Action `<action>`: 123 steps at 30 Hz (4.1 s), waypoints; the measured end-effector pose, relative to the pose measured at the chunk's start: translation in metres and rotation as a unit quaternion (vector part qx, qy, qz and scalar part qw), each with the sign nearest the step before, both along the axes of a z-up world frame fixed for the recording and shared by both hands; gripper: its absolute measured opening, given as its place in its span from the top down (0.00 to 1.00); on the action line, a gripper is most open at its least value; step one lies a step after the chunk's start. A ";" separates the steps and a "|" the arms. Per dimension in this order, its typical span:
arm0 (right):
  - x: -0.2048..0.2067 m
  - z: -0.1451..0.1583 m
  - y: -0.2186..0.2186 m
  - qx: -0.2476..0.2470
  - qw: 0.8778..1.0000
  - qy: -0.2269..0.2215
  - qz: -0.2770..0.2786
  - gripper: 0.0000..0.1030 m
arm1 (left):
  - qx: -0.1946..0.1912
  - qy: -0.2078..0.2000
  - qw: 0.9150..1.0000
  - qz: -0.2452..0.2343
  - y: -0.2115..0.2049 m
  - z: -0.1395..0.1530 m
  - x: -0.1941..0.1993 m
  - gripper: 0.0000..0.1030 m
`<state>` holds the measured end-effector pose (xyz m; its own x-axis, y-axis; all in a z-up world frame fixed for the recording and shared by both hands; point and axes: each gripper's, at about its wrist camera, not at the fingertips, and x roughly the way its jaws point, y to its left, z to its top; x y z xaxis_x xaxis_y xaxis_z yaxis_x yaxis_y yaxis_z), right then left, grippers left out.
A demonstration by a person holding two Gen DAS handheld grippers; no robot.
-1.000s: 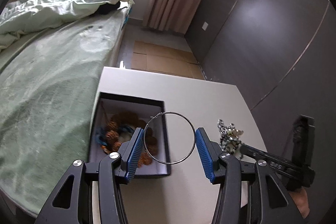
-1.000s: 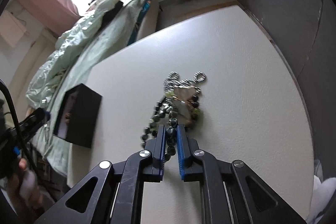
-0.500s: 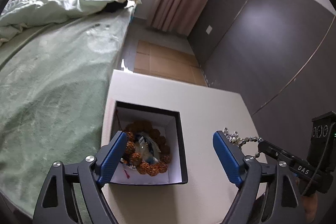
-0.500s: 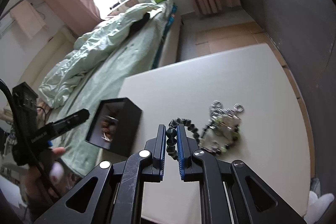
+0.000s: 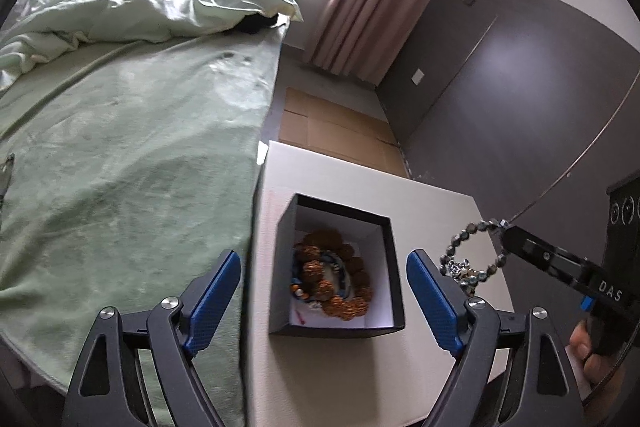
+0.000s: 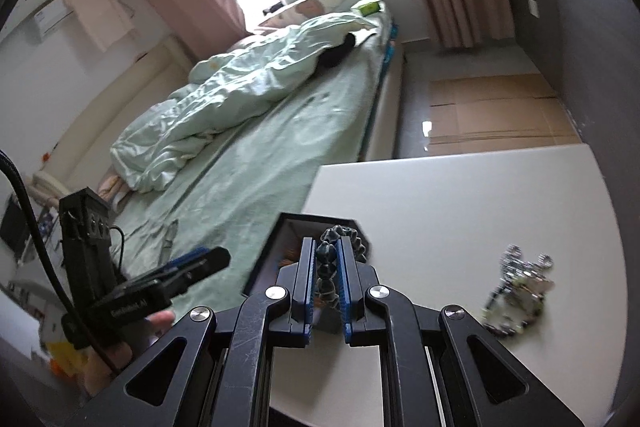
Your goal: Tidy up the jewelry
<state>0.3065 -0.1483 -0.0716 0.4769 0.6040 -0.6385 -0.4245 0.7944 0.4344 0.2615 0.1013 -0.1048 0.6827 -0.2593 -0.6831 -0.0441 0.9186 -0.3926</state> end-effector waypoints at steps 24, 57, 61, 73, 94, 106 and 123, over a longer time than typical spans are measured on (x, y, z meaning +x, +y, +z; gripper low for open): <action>0.009 -0.014 0.040 -0.006 0.999 0.047 0.011 0.59 | -0.003 -0.015 1.000 0.011 0.022 0.009 -0.021 0.05; -0.043 -0.046 -0.155 0.031 0.980 0.040 -0.191 0.00 | 0.066 -0.017 0.988 -0.137 -0.148 0.008 0.016 0.00; -0.048 -0.052 -0.173 0.032 0.977 0.039 -0.206 0.00 | 0.067 -0.017 0.986 -0.155 -0.166 0.005 0.021 0.00; -0.057 -0.069 -0.229 0.047 0.965 0.034 -0.256 0.00 | 0.061 0.011 0.983 -0.173 -0.202 -0.013 0.044 0.07; -0.047 -0.096 -0.248 0.068 0.966 0.054 -0.242 0.17 | 0.116 0.086 0.968 -0.204 -0.244 -0.091 0.084 0.66; -0.041 -0.101 -0.231 0.066 0.970 0.063 -0.224 0.18 | 0.171 0.070 0.952 -0.243 -0.256 -0.087 0.079 0.93; -0.037 -0.089 -0.214 0.065 0.975 0.057 -0.206 0.19 | 0.116 -0.022 0.965 -0.234 -0.234 0.008 0.054 0.93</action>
<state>0.2692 -0.3624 -0.1609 0.6258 0.4553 -0.6333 -0.0239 0.8228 0.5679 0.3153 -0.1325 -0.0964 0.5580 -0.3902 -0.7323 0.4086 0.8973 -0.1668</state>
